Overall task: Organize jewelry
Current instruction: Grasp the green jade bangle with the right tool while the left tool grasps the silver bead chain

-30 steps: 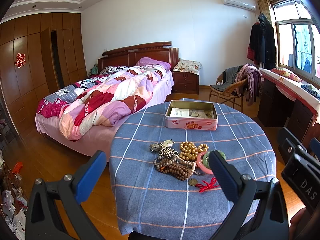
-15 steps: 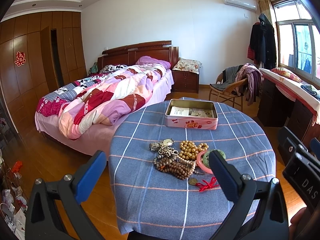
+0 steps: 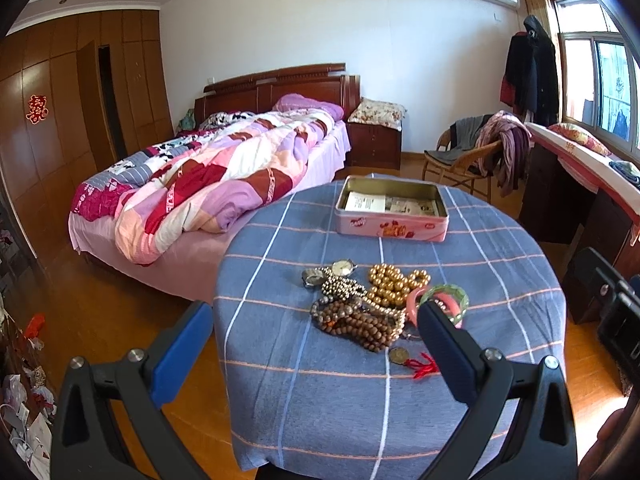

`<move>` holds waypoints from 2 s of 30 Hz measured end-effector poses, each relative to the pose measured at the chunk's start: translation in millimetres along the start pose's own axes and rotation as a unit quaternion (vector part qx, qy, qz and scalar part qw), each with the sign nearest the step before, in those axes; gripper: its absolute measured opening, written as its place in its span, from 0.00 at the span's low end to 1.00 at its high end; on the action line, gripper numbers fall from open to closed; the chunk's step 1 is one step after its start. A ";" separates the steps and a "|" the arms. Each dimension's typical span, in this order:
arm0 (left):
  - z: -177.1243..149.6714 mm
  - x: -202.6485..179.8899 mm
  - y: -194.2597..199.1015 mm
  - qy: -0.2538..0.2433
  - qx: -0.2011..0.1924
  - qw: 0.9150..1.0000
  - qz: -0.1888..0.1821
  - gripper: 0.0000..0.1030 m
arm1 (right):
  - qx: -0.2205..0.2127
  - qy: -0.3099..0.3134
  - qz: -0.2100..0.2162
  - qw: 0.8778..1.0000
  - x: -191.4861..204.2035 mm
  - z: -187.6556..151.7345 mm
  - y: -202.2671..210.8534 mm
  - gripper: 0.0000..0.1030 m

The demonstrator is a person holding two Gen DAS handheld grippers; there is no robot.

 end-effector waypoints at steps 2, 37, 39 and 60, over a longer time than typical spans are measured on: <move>-2.9 6.0 -8.1 0.002 0.011 1.000 -0.007 1.00 | 0.009 -0.002 -0.009 1.000 -5.0 -2.3 -12.6 0.99; 14.7 82.4 -141.9 0.069 0.115 0.983 -0.128 0.83 | 0.178 0.036 0.147 0.972 86.4 -26.5 -146.9 0.07; 16.0 73.5 -144.3 0.067 0.120 0.980 -0.147 0.82 | 0.164 0.038 0.141 0.976 86.6 -19.1 -144.8 0.07; 19.1 41.9 -165.9 0.030 0.137 0.972 -0.188 0.13 | 0.151 0.014 0.135 0.979 74.0 -9.2 -154.6 0.07</move>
Point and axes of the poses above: each gripper's, at about its wrist camera, not at the fingertips, and y roughly against the way its jaws point, x to its left, z to its top, the point moved 6 cm from there along -y, roughly the way its jaws point, and after that the axes turned 13 degrees about -z, right-handed, at the moved point
